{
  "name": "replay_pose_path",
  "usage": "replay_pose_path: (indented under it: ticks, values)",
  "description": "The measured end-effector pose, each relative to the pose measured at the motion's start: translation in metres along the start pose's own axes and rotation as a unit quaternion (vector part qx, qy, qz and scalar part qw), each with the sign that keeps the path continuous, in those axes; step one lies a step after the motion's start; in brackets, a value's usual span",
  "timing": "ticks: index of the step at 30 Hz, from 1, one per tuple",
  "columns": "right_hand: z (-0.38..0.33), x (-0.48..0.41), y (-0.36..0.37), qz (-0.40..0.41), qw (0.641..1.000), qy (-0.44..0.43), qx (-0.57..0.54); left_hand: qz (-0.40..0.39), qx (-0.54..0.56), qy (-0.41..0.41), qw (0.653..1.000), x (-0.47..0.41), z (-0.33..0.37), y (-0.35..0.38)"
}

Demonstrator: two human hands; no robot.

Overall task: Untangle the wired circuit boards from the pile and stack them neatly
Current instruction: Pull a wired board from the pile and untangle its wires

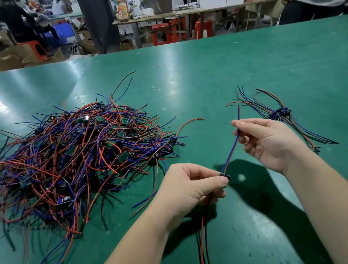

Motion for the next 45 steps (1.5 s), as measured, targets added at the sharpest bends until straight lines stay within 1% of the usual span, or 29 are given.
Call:
replay_pose_path:
  ticks: [2,5,13,17,21,24,26,28,29,30,33,36,39,41,42,43,45]
  values:
    - [-0.001,-0.001,-0.003,0.020,1.000,-0.014,0.018,-0.002,-0.007,-0.007,1.000,0.001,-0.001,0.001]
    - [-0.005,-0.003,-0.011,0.043,0.999,-0.015,-0.012,-0.004,-0.030,-0.019,0.999,0.001,-0.003,0.002]
    - [-0.011,-0.006,-0.017,0.039,0.995,-0.026,-0.090,-0.017,-0.025,-0.025,0.999,0.002,-0.002,0.003]
    - [-0.010,-0.008,-0.021,0.051,0.996,-0.011,-0.076,-0.023,-0.023,-0.029,0.999,0.003,0.000,0.002]
    - [-0.009,-0.012,-0.031,0.101,0.993,0.014,-0.063,-0.032,-0.024,-0.029,0.999,0.003,-0.001,0.003]
    - [-0.005,-0.013,-0.031,0.095,0.992,0.022,-0.077,-0.044,-0.026,-0.026,0.998,0.003,-0.001,0.004]
    - [-0.003,-0.011,-0.027,0.080,0.990,0.014,-0.119,-0.048,-0.018,-0.023,0.998,0.002,-0.001,0.003]
    - [-0.003,-0.009,-0.021,0.060,0.984,0.006,-0.168,-0.030,-0.008,-0.012,0.999,0.001,0.001,0.001]
    - [-0.003,-0.007,-0.017,0.049,0.985,0.006,-0.165,-0.006,0.003,-0.003,1.000,0.000,0.002,-0.001]
    - [-0.002,-0.004,-0.013,0.042,0.990,0.006,-0.132,0.028,0.024,0.005,0.999,-0.002,0.003,-0.005]
    - [0.007,0.005,0.005,0.005,0.999,0.002,0.038,0.138,0.100,0.026,0.985,-0.007,0.003,-0.020]
    - [0.018,0.018,0.030,-0.051,0.986,-0.058,0.145,0.190,0.130,0.052,0.972,-0.010,0.002,-0.029]
    - [0.023,0.029,0.050,-0.078,0.964,-0.137,0.213,0.194,0.146,0.072,0.967,-0.011,0.000,-0.030]
    - [0.023,0.031,0.054,-0.062,0.940,-0.179,0.282,0.176,0.143,0.087,0.970,-0.011,0.001,-0.028]
    - [0.023,0.031,0.054,-0.046,0.935,-0.189,0.296,0.162,0.134,0.091,0.973,-0.012,0.002,-0.026]
    - [0.022,0.030,0.051,-0.033,0.940,-0.184,0.285,0.146,0.125,0.093,0.977,-0.013,0.003,-0.024]
    - [0.022,0.026,0.045,-0.025,0.965,-0.154,0.213,0.114,0.114,0.092,0.983,-0.015,0.004,-0.020]
Point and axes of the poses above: each hand's wrist, its own x-axis away from the middle knuckle, its own y-axis out of the palm, z = x × y, the point moved 6 cm from there along -x, towards the middle knuckle, and after that the axes turned 2 degrees about y, right-handed, at the moved point
